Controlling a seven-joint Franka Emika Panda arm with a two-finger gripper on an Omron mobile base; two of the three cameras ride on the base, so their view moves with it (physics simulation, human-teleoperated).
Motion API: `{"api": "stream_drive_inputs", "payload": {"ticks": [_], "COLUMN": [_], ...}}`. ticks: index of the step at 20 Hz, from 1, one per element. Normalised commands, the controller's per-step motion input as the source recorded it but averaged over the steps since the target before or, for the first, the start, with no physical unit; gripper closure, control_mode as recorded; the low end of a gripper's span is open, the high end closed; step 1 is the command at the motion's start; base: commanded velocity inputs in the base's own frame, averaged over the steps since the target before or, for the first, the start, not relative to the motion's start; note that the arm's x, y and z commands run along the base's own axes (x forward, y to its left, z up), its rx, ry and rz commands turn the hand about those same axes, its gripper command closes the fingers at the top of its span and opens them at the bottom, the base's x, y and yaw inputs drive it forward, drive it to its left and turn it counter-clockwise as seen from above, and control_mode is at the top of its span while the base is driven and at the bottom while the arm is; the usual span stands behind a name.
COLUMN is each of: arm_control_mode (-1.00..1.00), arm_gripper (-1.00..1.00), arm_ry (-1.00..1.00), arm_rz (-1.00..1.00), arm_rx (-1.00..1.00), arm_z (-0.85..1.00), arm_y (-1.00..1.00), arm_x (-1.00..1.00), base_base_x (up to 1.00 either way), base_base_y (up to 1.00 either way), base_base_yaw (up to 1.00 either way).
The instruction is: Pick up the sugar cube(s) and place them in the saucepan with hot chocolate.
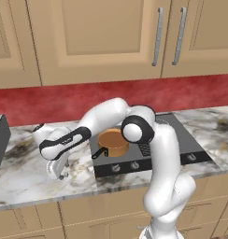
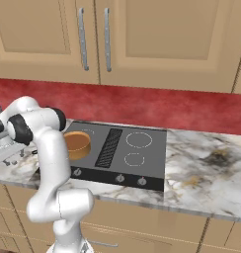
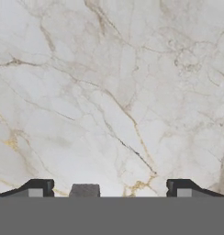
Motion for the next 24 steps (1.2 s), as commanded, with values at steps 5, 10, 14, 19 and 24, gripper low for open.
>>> {"api": "stream_drive_inputs", "payload": {"ticks": [5, 10, 14, 19, 24], "arm_control_mode": [-1.00, -1.00, -1.00, -1.00, -1.00], "arm_gripper": [-1.00, -1.00, -1.00, -1.00, -1.00], "arm_ry": [0.04, 0.00, 0.00, 0.00, 0.00], "arm_rz": [0.00, 0.00, 0.00, 0.00, 0.00], "arm_rx": [0.00, 0.00, 0.00, 0.00, 0.00], "arm_z": [-0.14, -0.04, 0.00, -0.02, -0.04], "arm_y": [0.00, -0.02, 0.00, -0.01, -0.10], "arm_x": [-0.04, -0.14, -0.16, -0.09, -0.10], "base_base_x": [0.00, 0.00, 0.00, 0.00, 0.00], "base_base_y": [0.00, 0.00, 0.00, 0.00, 0.00], "base_base_yaw": [0.00, 0.00, 0.00, 0.00, 0.00]}}
